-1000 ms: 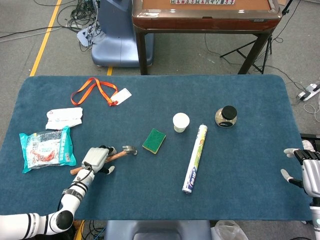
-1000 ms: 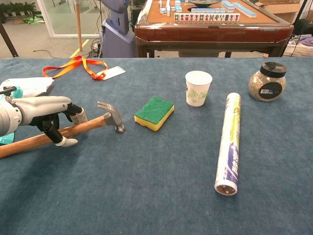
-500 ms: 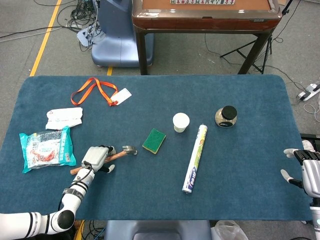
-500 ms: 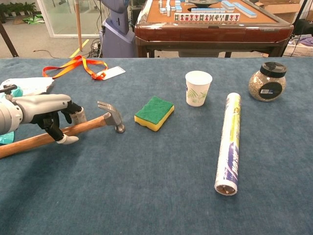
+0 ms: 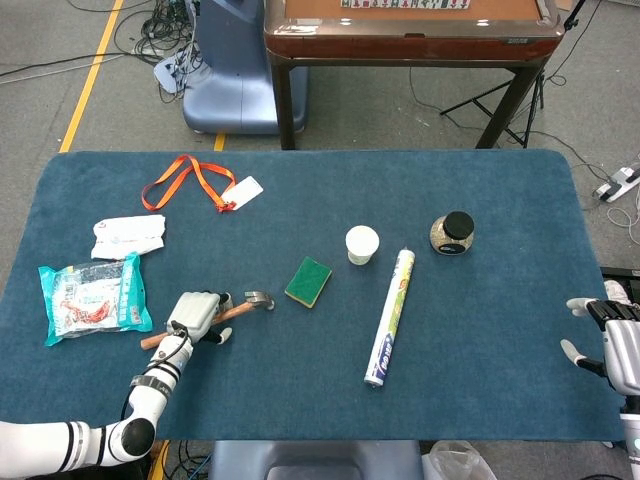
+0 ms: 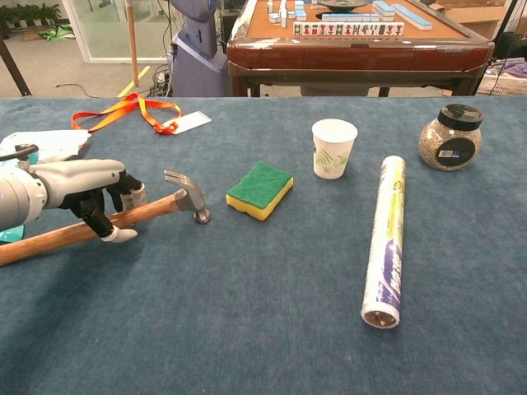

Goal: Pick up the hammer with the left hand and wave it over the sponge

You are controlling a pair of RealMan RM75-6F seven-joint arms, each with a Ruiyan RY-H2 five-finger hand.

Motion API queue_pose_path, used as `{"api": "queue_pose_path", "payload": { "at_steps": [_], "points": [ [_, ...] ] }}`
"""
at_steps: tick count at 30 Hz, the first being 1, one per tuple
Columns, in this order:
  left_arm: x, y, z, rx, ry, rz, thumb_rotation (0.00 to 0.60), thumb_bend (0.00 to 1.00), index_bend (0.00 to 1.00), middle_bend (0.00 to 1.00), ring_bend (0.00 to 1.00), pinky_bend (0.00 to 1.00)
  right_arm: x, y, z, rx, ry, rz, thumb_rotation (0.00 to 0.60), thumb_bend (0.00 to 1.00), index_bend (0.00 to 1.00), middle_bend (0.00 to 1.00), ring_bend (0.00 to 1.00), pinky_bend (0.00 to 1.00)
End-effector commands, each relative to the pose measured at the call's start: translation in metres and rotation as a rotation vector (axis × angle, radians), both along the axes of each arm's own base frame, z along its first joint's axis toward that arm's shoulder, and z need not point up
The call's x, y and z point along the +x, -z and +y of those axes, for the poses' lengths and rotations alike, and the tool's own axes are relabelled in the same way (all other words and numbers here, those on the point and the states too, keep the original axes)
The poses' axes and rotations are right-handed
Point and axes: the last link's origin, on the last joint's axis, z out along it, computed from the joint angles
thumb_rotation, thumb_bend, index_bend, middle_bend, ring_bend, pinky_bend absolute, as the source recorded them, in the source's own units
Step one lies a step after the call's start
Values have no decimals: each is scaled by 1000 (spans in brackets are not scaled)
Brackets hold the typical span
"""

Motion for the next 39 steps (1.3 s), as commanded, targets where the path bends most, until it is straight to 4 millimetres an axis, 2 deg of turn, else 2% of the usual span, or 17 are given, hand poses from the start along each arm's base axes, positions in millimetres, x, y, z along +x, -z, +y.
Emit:
{"api": "queue_pose_path", "payload": {
  "at_steps": [1,24,39],
  "points": [
    [1,1,0,1,5,2,600,296,401,416,302,322,0,0,0,1,1,0,600,178,364,414,312,328],
    [5,6,4,5,12,15,600,384,433,445,332,322,-1,-1,1,8,5,-7,600,178,364,414,312,328],
    [-1,3,3,3,5,34,600,428,451,471,362,322,-1,-1,1,16,5,-11,600,178,364,414,312,328]
  ]
}}
